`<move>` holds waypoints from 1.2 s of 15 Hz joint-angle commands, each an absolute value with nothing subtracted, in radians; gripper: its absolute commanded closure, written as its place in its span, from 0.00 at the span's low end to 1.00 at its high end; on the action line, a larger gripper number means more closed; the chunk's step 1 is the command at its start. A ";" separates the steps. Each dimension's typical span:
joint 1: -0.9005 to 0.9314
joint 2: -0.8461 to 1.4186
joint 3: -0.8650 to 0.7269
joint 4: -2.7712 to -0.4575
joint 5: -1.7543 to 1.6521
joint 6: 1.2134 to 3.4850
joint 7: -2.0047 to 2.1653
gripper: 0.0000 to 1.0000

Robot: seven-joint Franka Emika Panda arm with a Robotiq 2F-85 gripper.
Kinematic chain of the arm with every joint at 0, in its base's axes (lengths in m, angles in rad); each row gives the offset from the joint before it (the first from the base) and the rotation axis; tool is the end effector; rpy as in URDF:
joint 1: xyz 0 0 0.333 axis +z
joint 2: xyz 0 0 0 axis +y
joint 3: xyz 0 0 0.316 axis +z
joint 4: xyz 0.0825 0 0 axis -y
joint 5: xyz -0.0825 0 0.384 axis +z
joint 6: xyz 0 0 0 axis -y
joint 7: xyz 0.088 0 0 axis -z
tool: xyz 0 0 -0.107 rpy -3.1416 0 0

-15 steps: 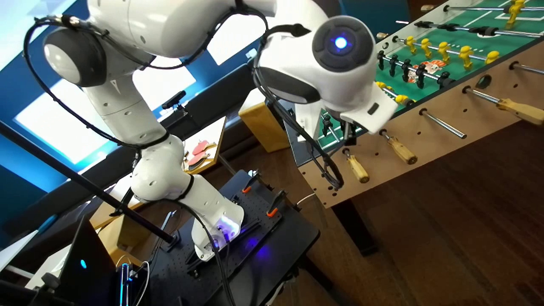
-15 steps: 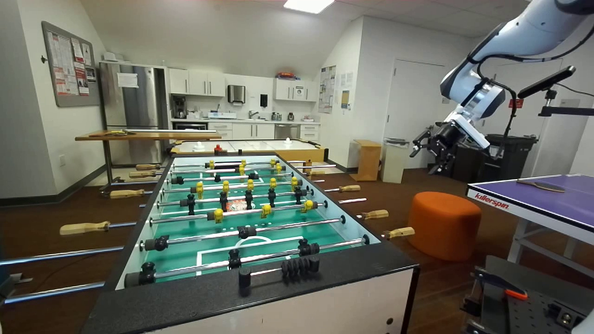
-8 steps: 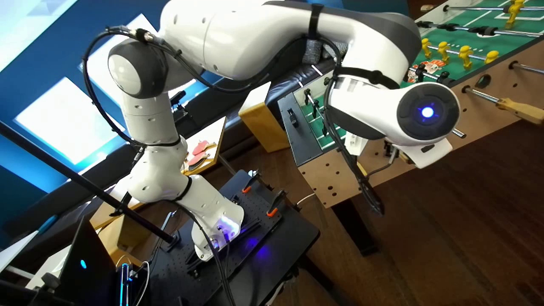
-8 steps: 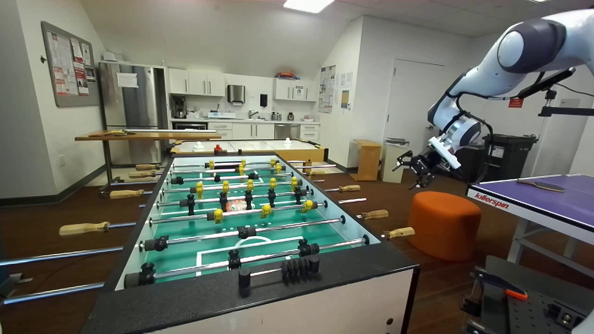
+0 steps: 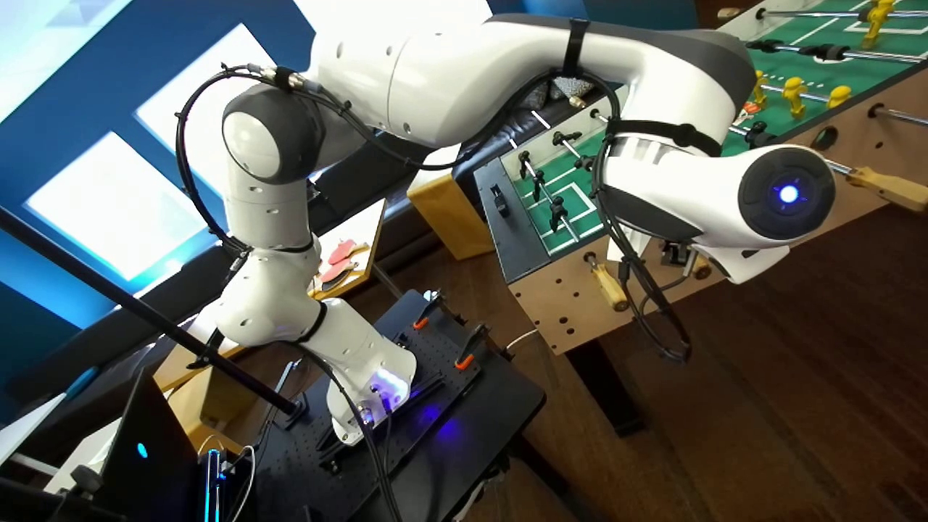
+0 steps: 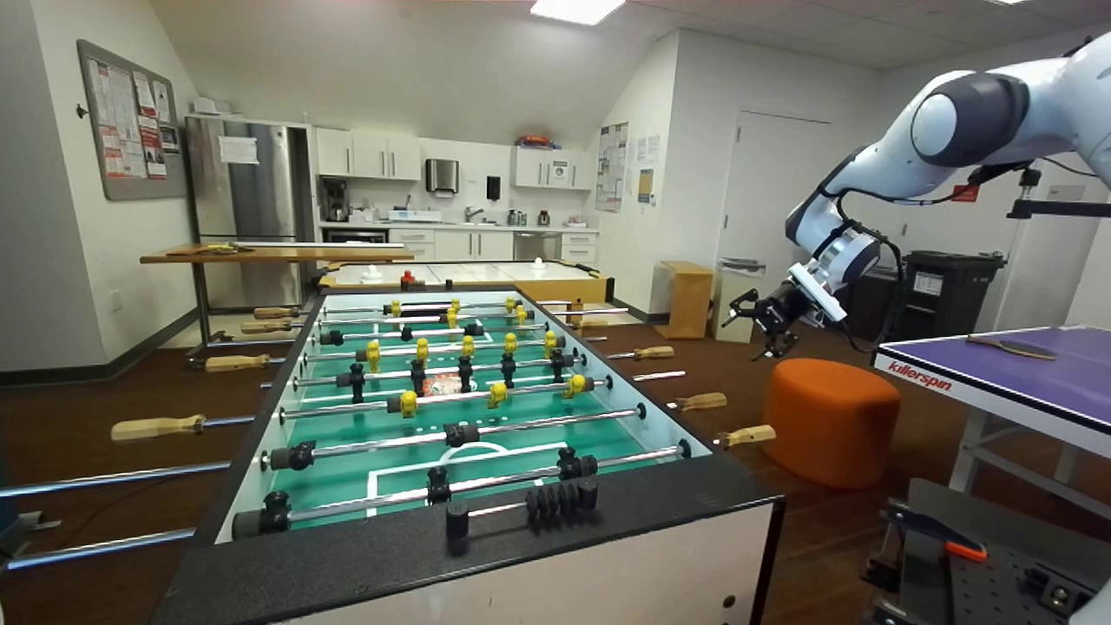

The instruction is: Pull the third rod to the right

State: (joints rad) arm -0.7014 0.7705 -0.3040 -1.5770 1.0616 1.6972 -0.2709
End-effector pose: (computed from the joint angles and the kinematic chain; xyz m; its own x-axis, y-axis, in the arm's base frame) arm 0.4377 -0.4884 0.1891 0.4876 -0.7566 -0.4356 -0.7431 -0.0978 -0.6620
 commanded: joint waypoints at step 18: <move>-0.545 0.898 -0.284 -1.553 1.055 1.973 0.306 0.00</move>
State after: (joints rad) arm -0.5827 0.8889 -0.2476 -1.5758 1.1161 2.0005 0.1573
